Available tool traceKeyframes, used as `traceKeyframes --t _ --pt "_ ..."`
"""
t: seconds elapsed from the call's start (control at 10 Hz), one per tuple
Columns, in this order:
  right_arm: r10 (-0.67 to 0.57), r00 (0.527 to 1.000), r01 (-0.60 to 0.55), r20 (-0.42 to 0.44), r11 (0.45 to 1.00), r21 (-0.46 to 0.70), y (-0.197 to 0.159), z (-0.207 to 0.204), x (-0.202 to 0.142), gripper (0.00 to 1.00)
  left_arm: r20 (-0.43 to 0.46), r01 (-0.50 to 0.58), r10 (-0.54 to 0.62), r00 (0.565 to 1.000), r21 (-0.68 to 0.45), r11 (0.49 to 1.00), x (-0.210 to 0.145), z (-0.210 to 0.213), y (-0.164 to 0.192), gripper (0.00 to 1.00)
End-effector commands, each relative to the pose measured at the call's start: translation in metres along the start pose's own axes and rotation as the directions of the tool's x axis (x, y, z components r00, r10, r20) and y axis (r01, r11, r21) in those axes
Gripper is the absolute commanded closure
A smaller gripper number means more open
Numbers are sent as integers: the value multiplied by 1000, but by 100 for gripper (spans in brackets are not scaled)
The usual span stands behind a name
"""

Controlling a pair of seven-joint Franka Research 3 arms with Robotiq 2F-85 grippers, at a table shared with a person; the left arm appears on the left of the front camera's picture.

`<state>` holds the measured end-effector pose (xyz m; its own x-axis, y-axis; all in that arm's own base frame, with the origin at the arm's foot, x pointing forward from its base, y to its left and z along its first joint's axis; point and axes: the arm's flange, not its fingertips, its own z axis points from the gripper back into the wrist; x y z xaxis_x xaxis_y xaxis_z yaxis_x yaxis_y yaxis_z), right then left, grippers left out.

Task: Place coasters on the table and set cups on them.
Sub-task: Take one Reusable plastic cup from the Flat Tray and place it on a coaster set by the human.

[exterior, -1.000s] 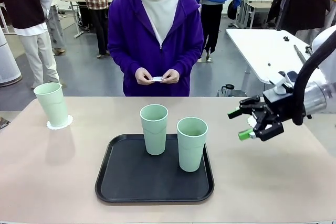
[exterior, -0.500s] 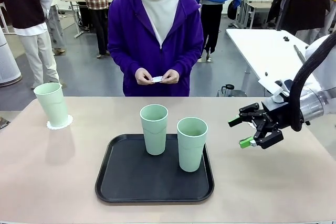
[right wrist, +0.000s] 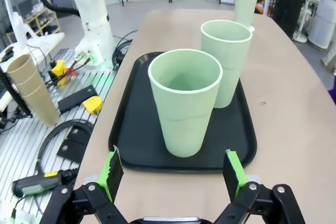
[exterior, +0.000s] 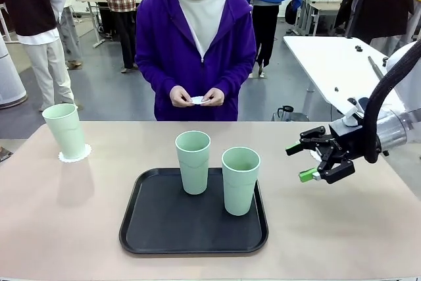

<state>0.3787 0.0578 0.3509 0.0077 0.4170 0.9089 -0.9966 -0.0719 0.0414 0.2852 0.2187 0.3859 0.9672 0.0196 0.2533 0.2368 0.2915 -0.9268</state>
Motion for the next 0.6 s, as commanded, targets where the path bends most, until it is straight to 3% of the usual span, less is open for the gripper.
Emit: traceKeyframes --t 0.0,0.2,0.5 --pt "-3 991 8 134 999 -34 -20 -15 -32 0 9 12 -12 1000 -10 1000 0 2 -1 0" --pt "47 982 -33 180 996 -82 -29 -28 -49 0 9 12 -12 1000 -10 1000 0 2 -1 0" --pt "74 981 -70 182 997 -30 -28 -57 -54 0 9 12 -12 1000 -10 1000 0 2 -1 0"
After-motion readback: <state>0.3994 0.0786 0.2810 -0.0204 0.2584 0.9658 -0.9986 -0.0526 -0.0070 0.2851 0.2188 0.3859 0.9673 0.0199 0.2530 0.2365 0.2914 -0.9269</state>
